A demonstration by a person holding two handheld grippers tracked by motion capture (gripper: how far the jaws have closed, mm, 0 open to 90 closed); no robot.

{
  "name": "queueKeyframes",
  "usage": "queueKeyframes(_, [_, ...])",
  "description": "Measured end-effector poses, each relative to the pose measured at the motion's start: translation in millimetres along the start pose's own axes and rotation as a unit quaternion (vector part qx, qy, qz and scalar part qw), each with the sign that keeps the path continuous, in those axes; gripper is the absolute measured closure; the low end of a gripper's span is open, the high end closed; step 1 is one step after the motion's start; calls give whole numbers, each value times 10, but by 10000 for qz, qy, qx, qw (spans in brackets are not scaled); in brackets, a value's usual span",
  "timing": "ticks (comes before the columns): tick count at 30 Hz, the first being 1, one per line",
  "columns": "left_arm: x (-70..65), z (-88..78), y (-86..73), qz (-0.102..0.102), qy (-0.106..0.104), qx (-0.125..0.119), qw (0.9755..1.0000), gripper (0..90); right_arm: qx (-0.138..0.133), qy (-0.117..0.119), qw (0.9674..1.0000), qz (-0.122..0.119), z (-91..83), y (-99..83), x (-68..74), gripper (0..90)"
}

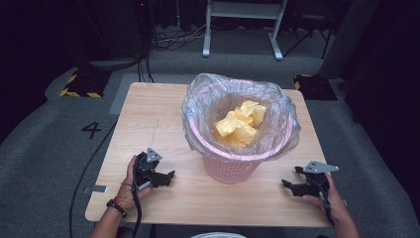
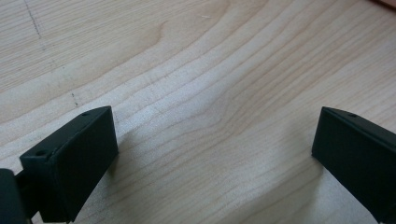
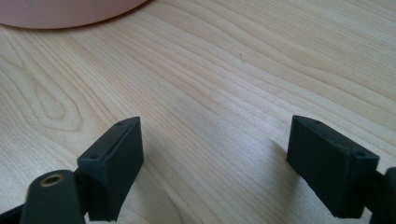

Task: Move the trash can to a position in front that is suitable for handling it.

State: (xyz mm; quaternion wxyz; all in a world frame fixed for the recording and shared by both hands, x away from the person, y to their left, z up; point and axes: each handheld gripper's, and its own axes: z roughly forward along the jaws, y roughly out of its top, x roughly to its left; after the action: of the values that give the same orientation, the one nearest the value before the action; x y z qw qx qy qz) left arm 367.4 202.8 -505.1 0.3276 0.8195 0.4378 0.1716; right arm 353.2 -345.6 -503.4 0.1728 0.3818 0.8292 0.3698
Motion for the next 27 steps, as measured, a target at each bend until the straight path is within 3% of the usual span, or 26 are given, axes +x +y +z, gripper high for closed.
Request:
queueKeyframes(3, [3,-18,-17,111,-125,21,9999,2,1,0,10000,0,0,0,0,185])
queueKeyframes(4, [17,-38,-39,271,-242,11,9993,2,1,4,10000,1,0,0,-1,185])
queueKeyframes(14, [-75,-58,-60,667,-629,18,9958,2,18,42,10000,-29,22,25,1,182])
queueKeyframes(15, [-137,-50,-55,727,-731,15,9947,2,5,27,9999,-100,40,57,-4,209])
queueKeyframes(18, [-195,-36,-39,876,-848,19,9925,3,-245,165,9996,21,63,146,-47,217])
queueKeyframes(19, [-257,-17,-21,994,-939,2,9906,7,-320,217,9993,16,71,185,-61,218])
queueKeyframes(27, [-436,79,81,1175,-1135,11,9866,7,-569,221,9978,-241,238,554,-50,227])
